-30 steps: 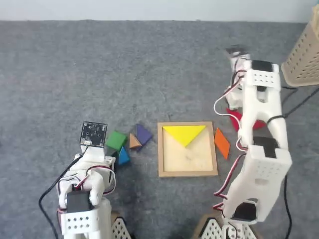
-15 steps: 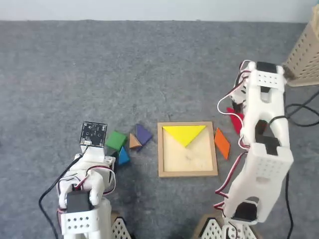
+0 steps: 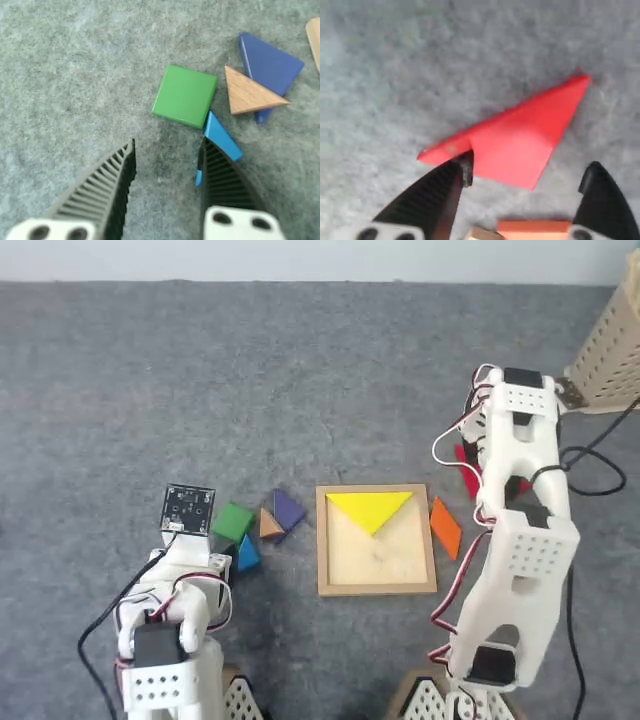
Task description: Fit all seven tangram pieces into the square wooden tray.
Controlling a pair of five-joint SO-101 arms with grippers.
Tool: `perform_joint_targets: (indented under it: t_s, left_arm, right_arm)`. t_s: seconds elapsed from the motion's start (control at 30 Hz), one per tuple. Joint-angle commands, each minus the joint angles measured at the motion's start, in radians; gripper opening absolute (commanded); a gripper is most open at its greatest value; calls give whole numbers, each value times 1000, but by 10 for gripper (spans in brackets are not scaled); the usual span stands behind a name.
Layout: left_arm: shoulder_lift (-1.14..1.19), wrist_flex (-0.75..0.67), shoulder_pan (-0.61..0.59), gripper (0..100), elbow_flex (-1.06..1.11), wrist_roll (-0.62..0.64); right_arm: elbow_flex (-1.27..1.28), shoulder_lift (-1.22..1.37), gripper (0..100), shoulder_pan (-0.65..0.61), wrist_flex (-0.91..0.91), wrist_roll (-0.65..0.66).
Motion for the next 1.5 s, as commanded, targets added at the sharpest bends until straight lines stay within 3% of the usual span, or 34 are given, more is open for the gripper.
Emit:
perform_joint_targets:
  t_s: [0.0,0.37,0.67,1.2,1.27,1.47]
  left_arm:
    - [-17,5,-3,194,-8,-8]
    - [-17,5,-3,194,-8,-8]
    - [-17,5,-3,194,-8,-8]
    - [-17,5,-3,194,-8,-8]
    - [-17,5,-3,194,-8,-8]
    - [-17,5,-3,194,-8,-8]
  right_arm:
    - [-49,33,340,48,-12,-18]
    - [-164,-73,340,38,137,-20]
    - [-184,-76,343,44,68,-132]
    - [-189,101,339,56,31,-114]
    - [-189,101,335,59,74,-9]
    - [-261,77,281,85,143,548]
